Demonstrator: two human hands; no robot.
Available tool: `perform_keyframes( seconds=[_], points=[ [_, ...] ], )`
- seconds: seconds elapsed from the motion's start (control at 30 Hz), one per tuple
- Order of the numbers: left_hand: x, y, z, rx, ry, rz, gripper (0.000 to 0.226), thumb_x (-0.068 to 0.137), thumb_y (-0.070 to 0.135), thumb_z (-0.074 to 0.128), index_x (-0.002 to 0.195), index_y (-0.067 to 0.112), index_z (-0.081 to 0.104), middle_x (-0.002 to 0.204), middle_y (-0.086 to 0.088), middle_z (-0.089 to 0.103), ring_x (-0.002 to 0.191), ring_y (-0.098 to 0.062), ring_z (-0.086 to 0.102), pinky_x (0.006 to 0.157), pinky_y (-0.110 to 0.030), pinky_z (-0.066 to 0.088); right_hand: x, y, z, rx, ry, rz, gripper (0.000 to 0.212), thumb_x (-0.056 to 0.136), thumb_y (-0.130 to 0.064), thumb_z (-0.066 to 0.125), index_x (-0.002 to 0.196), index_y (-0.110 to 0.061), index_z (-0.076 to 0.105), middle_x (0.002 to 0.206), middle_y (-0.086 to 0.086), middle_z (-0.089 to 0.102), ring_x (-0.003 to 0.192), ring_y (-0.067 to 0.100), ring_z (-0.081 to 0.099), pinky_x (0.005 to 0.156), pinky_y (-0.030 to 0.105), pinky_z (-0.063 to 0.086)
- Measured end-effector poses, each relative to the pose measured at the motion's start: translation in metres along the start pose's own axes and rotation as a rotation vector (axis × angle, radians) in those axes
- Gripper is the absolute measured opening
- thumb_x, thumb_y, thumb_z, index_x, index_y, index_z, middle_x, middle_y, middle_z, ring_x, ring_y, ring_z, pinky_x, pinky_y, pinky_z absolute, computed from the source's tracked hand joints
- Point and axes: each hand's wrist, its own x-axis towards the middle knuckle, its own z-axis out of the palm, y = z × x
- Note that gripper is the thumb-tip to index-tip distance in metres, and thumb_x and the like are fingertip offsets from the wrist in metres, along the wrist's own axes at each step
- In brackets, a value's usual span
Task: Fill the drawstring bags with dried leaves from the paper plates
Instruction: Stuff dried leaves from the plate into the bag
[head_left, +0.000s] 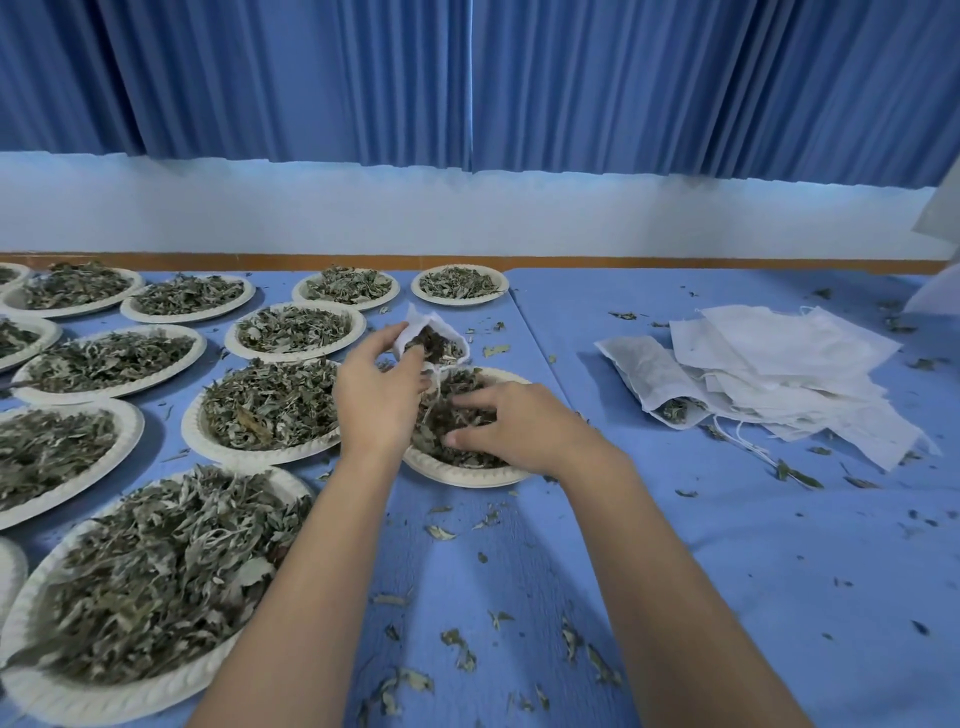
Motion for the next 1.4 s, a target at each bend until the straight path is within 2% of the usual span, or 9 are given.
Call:
perform_keyframes(
  seconds=[0.13,0.23,0.33,0.5,0.63,0.77,0.93,1.23,1.4],
  points=[
    [-0.003,-0.001,-0.004,0.006,0.0,-0.006,0.037,0.094,0.01,0.057,0.13,0.017,0.057,0.115,0.012,0.058,0.057,0.009,0.063,0.06,-0.014,0.051,0.001,0.004,0.005,-0.133,0.022,0.001,0.039,0.086,-0.028,0.07,0.124,-0.022,0.064,0.134,0.002,0.057,0.123,0.018,0.049,0.092,0.023,0.039],
    [-0.004,0.001,-0.005,0.019,0.004,0.004,0.037,0.094,0.011,0.057,0.13,0.02,0.059,0.075,0.033,0.059,0.054,0.007,0.063,0.057,-0.012,0.052,0.002,0.004,0.013,-0.178,0.113,0.002,0.029,0.086,-0.018,0.069,0.115,-0.018,0.07,0.12,0.004,0.066,0.11,0.02,0.058,0.089,0.03,0.049],
    [-0.005,0.004,-0.006,0.024,0.003,0.008,0.035,0.094,0.014,0.057,0.128,0.024,0.06,0.068,0.037,0.056,0.058,0.003,0.065,0.069,-0.022,0.056,0.003,0.005,0.018,-0.198,0.224,0.002,0.026,0.088,-0.009,0.063,0.111,-0.016,0.072,0.111,0.007,0.07,0.102,0.021,0.062,0.086,0.033,0.052],
    [-0.006,0.004,-0.005,0.044,-0.001,0.028,0.042,0.096,0.016,0.054,0.138,0.02,0.05,0.089,0.037,0.055,0.075,-0.017,0.065,0.083,-0.034,0.053,0.006,0.013,0.016,0.134,0.437,0.082,0.023,0.086,-0.004,0.062,0.102,-0.014,0.075,0.091,0.007,0.074,0.041,0.005,0.045,0.042,0.01,0.038],
    [-0.005,0.002,-0.001,0.242,-0.019,0.127,0.041,0.098,0.021,0.05,0.139,0.017,0.048,0.14,-0.004,0.044,0.118,-0.015,0.052,0.106,-0.031,0.039,0.006,0.021,0.002,0.466,0.59,0.161,0.017,0.08,-0.007,0.071,0.094,-0.014,0.077,0.087,-0.001,0.073,0.055,-0.006,0.053,0.053,0.001,0.041],
    [-0.007,-0.002,0.009,0.454,-0.061,0.174,0.043,0.099,0.019,0.048,0.14,0.012,0.045,0.144,-0.018,0.034,0.128,-0.022,0.04,0.1,-0.017,0.023,0.002,0.017,-0.003,0.83,0.448,0.147,0.015,0.076,-0.005,0.076,0.082,-0.02,0.075,0.077,-0.007,0.072,0.066,0.004,0.065,0.069,0.016,0.054],
    [-0.011,-0.009,0.015,0.508,-0.077,0.247,0.041,0.099,0.022,0.047,0.139,0.013,0.048,0.125,-0.012,0.04,0.088,-0.006,0.034,0.081,-0.007,0.022,-0.001,0.012,-0.007,0.952,0.3,0.08,0.02,0.075,-0.002,0.075,0.076,-0.022,0.075,0.074,-0.005,0.074,0.067,0.006,0.068,0.063,0.017,0.054],
    [-0.021,-0.001,0.017,0.609,-0.061,0.383,0.023,0.094,0.023,0.054,0.108,0.018,0.072,0.097,-0.004,0.06,0.098,-0.021,0.054,0.077,-0.023,0.034,0.007,0.005,0.011,0.653,0.499,0.155,0.026,0.079,-0.004,0.064,0.078,-0.028,0.075,0.06,-0.02,0.065,0.059,0.003,0.058,0.057,0.015,0.046],
    [-0.024,0.007,0.017,0.287,-0.155,0.154,0.009,0.09,0.023,0.063,0.082,0.028,0.066,0.073,0.014,0.062,0.07,0.0,0.056,0.062,-0.016,0.043,0.009,0.006,0.014,0.571,0.605,0.141,0.016,0.082,-0.009,0.067,0.09,-0.017,0.078,0.06,-0.019,0.059,0.051,-0.016,0.053,0.049,0.002,0.038]
  ],
)
